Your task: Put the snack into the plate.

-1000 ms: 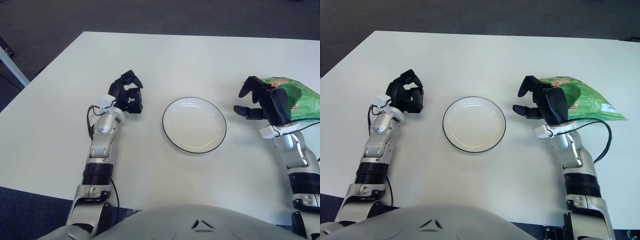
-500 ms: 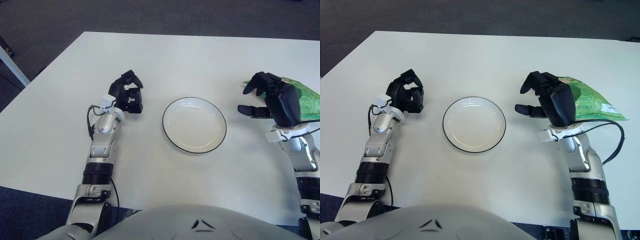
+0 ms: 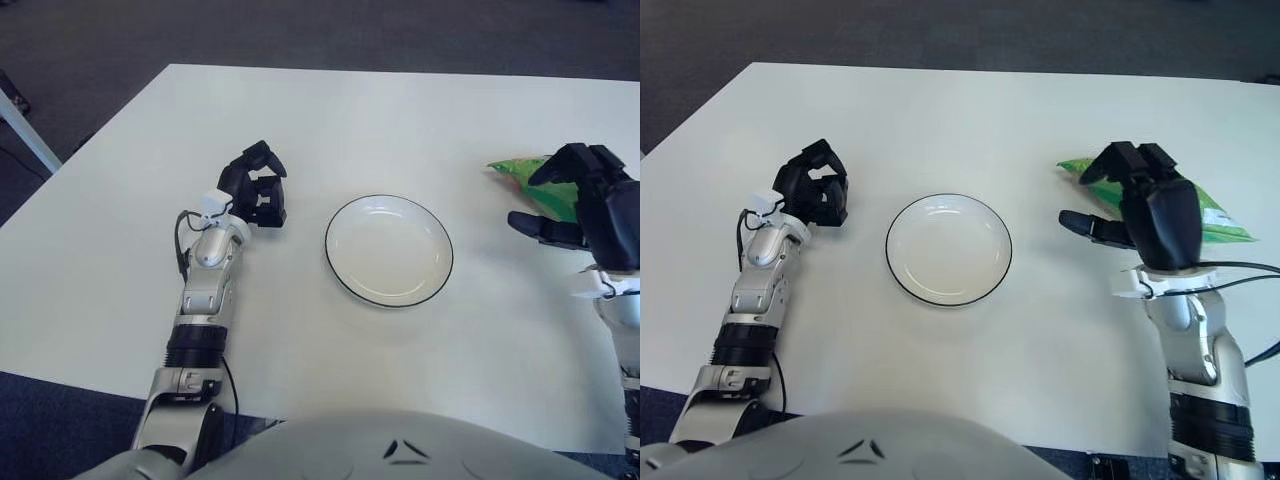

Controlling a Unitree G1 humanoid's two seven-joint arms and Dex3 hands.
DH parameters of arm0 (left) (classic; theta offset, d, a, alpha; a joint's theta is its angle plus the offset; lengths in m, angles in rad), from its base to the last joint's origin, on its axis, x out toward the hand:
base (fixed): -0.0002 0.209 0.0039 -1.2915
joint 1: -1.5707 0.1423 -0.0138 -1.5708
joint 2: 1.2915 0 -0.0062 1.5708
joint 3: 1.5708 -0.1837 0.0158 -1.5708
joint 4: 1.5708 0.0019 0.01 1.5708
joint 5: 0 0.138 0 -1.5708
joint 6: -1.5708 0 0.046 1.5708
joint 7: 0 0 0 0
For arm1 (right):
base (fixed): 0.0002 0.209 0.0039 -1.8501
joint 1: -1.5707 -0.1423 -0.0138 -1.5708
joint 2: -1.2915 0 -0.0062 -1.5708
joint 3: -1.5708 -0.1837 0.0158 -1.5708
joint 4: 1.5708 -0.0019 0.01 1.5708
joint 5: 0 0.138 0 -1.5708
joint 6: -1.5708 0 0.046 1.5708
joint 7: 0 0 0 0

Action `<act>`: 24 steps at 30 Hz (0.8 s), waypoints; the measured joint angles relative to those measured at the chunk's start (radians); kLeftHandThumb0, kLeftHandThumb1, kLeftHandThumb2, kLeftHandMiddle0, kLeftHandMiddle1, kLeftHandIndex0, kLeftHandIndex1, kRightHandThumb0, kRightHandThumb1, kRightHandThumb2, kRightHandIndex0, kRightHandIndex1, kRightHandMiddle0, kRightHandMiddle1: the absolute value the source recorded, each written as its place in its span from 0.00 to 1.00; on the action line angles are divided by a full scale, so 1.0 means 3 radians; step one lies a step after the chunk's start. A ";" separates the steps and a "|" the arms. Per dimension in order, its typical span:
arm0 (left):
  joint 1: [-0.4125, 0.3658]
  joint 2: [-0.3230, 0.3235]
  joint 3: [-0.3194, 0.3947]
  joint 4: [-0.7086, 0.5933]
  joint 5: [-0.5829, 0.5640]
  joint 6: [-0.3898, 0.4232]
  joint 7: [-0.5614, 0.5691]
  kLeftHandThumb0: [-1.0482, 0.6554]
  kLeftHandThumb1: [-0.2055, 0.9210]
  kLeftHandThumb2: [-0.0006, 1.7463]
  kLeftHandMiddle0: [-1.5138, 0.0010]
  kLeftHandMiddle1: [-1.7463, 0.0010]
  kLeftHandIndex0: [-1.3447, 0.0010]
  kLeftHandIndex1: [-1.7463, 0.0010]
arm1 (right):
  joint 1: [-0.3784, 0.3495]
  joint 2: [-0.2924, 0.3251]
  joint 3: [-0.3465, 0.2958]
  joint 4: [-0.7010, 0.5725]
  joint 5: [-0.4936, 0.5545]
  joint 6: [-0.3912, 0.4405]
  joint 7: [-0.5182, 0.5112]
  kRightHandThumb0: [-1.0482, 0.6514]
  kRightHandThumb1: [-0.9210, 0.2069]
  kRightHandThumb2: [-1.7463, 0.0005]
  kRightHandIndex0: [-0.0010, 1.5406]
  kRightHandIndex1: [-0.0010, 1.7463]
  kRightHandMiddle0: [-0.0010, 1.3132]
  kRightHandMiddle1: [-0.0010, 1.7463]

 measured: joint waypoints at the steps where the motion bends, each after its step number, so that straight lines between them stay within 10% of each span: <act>1: -0.0001 0.0003 0.0000 0.0004 0.0000 -0.0003 0.0000 0.31 0.36 0.83 0.13 0.00 0.47 0.00 | 0.0005 0.0002 -0.0005 -0.0021 0.0000 0.0032 0.0014 0.17 0.02 0.65 0.14 0.74 0.05 0.88; 15: -0.0044 0.0008 0.0003 0.0096 -0.0003 -0.0091 -0.0023 0.31 0.37 0.83 0.13 0.00 0.48 0.00 | 0.0114 0.0019 -0.0148 -0.0807 -0.0327 0.1213 0.0694 0.08 0.00 0.46 0.03 0.47 0.00 0.69; 24: -0.0047 0.0007 0.0002 0.0104 -0.0003 -0.0099 -0.0023 0.31 0.37 0.83 0.13 0.00 0.48 0.00 | 0.0105 -0.0299 -0.0212 -0.0584 -0.0683 0.1457 0.0808 0.06 0.00 0.36 0.02 0.40 0.00 0.62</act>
